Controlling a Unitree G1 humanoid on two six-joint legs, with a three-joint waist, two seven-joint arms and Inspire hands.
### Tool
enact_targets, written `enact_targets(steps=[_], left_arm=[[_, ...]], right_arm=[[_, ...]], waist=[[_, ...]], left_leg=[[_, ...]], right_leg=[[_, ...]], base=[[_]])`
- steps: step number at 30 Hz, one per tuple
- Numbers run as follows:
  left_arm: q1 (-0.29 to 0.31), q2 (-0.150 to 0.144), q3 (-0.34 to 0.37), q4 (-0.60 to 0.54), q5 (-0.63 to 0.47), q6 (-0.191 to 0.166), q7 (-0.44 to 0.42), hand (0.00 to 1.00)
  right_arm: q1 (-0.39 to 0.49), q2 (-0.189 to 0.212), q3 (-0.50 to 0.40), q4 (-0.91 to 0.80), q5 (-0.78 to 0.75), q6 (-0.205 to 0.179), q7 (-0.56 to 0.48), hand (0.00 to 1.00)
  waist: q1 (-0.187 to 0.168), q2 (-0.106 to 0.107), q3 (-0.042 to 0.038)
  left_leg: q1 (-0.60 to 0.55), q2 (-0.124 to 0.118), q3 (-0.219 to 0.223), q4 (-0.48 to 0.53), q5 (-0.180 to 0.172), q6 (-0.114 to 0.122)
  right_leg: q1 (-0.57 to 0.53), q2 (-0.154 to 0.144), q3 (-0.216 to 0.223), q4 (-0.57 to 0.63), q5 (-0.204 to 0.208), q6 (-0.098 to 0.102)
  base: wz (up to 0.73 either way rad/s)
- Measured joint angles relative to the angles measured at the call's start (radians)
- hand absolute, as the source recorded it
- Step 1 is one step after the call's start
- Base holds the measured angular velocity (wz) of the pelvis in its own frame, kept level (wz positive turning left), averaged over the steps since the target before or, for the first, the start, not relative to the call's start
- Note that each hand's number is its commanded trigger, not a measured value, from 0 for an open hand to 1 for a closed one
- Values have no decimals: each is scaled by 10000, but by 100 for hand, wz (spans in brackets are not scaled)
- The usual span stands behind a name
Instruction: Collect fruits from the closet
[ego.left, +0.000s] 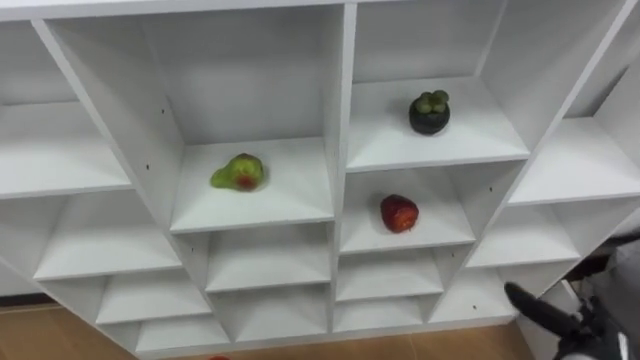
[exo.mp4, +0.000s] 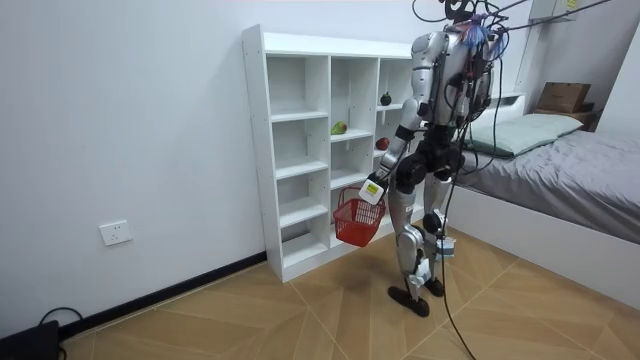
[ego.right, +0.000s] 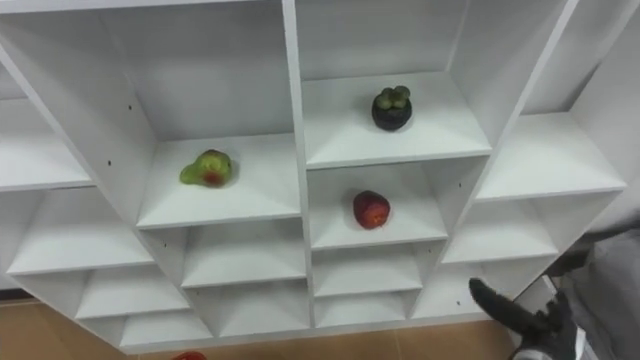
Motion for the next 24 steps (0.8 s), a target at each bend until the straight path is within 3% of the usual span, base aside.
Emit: enact_targets(steps=[8, 15, 20, 24], left_arm=[[198, 24, 5, -130, 64, -12, -140, 100], [377, 24, -3, -131, 84, -20, -312, 100], [379, 26, -15, -132, 73, -71, -525, 100], [332, 29, -109, -133, 84, -73, -523, 100]], right_arm=[[-47, -20, 52, -1555, -1421, -438, -1961, 0], [-96, -17, 208, -2674, -2193, -667, -2403, 0], [-77, -63, 384, -3529, -2711, -1045, -2411, 0], [-72, -91, 424, -4111, -2772, -1081, -2476, 0]], waist=[[216, 66, -28], [337, 111, -7], [420, 136, -10], [443, 178, -24]], left_leg=[[-143, -12, 3, 1, 3, 2], [-143, -69, 23, 2, 3, 2], [-165, -65, -11, 1, 3, 2], [-187, -50, -69, -7, 3, 3]], right_leg=[[-156, 0, -1, -12, 3, -3], [-174, 14, 82, -23, -2, 3], [-187, 11, 67, -20, -2, 3], [-200, 4, 62, -11, -3, 5]], base=[[0], [-2], [0], [0]])
